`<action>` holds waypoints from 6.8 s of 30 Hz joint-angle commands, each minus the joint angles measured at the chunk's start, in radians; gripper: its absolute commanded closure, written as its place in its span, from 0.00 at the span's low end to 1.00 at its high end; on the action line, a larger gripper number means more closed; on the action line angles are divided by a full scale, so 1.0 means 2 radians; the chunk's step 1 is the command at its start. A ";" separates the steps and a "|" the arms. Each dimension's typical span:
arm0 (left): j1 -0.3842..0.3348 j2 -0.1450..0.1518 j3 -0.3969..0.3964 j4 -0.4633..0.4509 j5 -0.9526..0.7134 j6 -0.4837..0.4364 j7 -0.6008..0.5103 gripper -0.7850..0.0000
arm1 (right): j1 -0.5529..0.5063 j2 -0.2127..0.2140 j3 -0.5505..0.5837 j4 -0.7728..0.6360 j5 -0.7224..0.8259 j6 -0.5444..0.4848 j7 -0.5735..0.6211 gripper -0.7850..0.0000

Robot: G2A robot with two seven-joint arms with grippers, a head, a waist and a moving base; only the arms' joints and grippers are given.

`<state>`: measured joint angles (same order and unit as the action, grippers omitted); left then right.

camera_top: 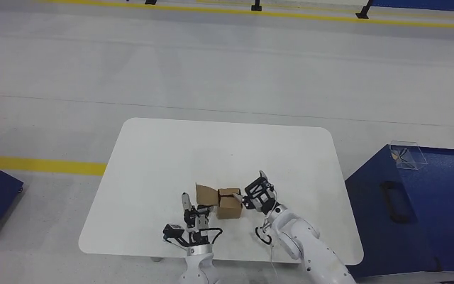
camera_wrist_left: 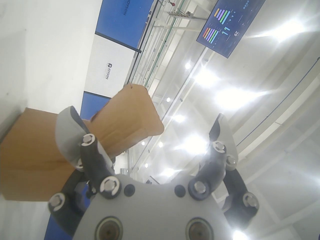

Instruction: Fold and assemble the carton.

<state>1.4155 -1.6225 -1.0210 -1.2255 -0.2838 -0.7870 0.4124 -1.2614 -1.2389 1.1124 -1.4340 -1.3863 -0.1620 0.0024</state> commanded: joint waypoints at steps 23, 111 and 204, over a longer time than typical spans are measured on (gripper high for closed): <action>-0.006 -0.017 0.021 0.006 0.093 0.038 -0.007 0.00 | 0.041 -0.007 0.011 0.071 0.037 -0.002 0.060 0.00; -0.130 0.062 -0.069 -0.156 0.354 0.728 -0.592 0.08 | 0.038 -0.010 0.038 0.024 0.139 -0.029 0.162 0.00; -0.114 0.085 -0.036 -0.164 0.277 0.699 -0.484 0.20 | 0.055 -0.019 0.020 0.043 0.112 -0.014 0.179 0.00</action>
<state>1.1735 -1.4551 -1.0903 -1.5318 0.2607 0.6172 -0.5754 -1.1513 -1.2783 1.1492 -1.3457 -1.1646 -0.1882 0.3628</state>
